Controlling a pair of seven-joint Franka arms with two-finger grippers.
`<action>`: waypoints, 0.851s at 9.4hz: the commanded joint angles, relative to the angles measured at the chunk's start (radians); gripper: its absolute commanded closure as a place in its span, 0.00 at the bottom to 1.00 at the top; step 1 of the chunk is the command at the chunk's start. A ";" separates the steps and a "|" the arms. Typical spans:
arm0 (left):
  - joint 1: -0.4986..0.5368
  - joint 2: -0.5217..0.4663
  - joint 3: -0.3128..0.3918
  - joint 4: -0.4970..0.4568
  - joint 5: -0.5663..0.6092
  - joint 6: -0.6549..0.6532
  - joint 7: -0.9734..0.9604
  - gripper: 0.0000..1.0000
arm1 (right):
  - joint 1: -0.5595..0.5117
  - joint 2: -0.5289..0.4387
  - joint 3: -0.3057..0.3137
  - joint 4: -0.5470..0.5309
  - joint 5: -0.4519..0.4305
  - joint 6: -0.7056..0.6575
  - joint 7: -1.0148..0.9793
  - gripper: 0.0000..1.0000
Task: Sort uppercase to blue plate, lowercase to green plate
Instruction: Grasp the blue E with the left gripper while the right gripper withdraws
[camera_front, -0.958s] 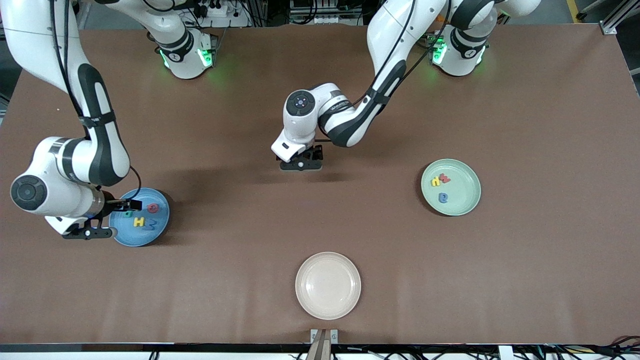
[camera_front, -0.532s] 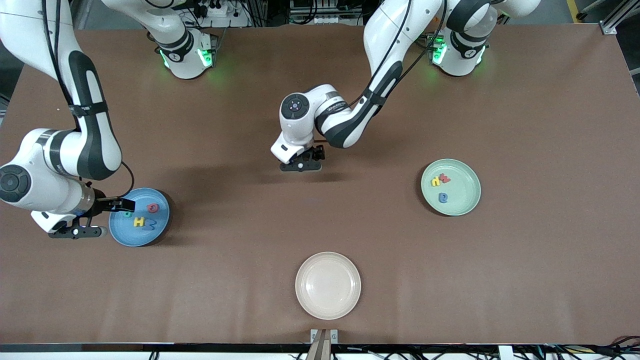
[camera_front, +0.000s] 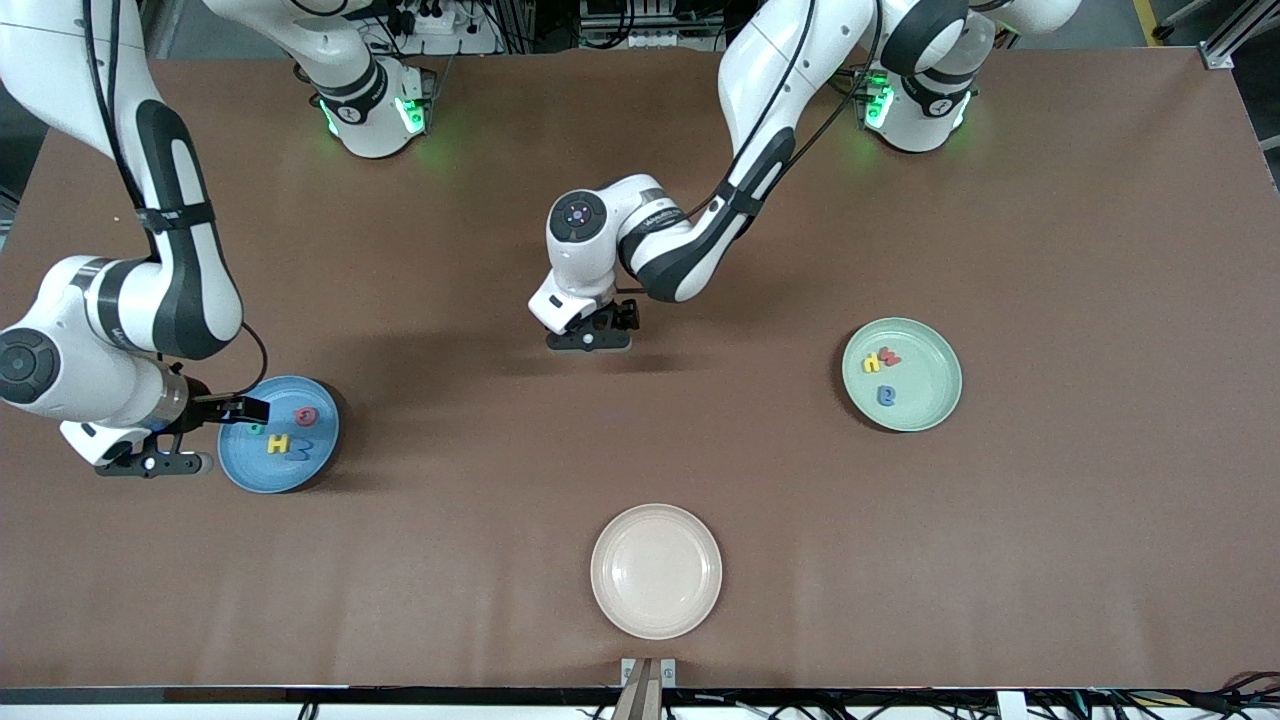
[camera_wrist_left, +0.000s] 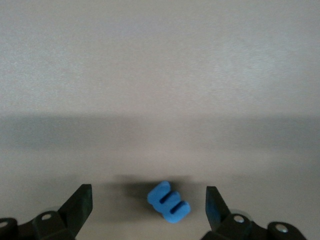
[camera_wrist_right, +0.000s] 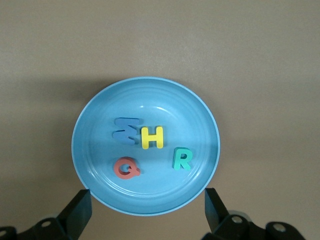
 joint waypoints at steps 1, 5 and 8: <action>-0.013 0.023 0.009 0.040 0.006 -0.019 -0.040 0.00 | -0.014 -0.021 0.011 -0.013 -0.001 0.001 -0.006 0.00; -0.024 0.044 0.009 0.040 0.006 0.014 -0.040 0.00 | -0.029 -0.019 0.011 -0.011 0.002 -0.001 -0.006 0.00; -0.024 0.054 0.010 0.038 0.006 0.014 -0.040 0.43 | -0.039 -0.050 0.010 -0.008 0.001 -0.013 -0.007 0.00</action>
